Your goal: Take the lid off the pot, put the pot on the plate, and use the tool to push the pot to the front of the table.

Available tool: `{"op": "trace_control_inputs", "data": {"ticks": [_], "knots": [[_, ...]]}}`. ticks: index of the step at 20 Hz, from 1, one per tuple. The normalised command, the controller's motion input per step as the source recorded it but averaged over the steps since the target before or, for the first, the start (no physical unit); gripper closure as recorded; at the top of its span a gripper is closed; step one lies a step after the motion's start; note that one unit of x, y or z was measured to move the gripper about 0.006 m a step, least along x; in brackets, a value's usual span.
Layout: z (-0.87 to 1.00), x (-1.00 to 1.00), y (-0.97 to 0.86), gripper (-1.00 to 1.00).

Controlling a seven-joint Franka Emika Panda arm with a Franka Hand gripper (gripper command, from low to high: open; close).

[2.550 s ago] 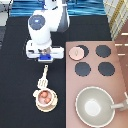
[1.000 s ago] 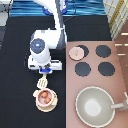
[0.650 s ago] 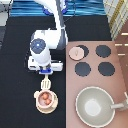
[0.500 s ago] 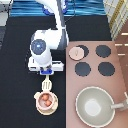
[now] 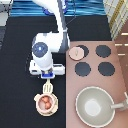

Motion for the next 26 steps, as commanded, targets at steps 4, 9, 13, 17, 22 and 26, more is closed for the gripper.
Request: {"op": "trace_control_inputs", "data": {"ticks": [4, 9, 13, 17, 22, 26], "knots": [[0.03, 1.0, -0.09, 1.0], [0.39, 1.0, -0.08, 1.0], [0.49, 1.0, -0.08, 1.0], [0.55, 0.99, -0.07, 1.0], [0.69, -0.07, 0.08, 1.0], [0.49, -0.72, 0.01, 1.0]]}}
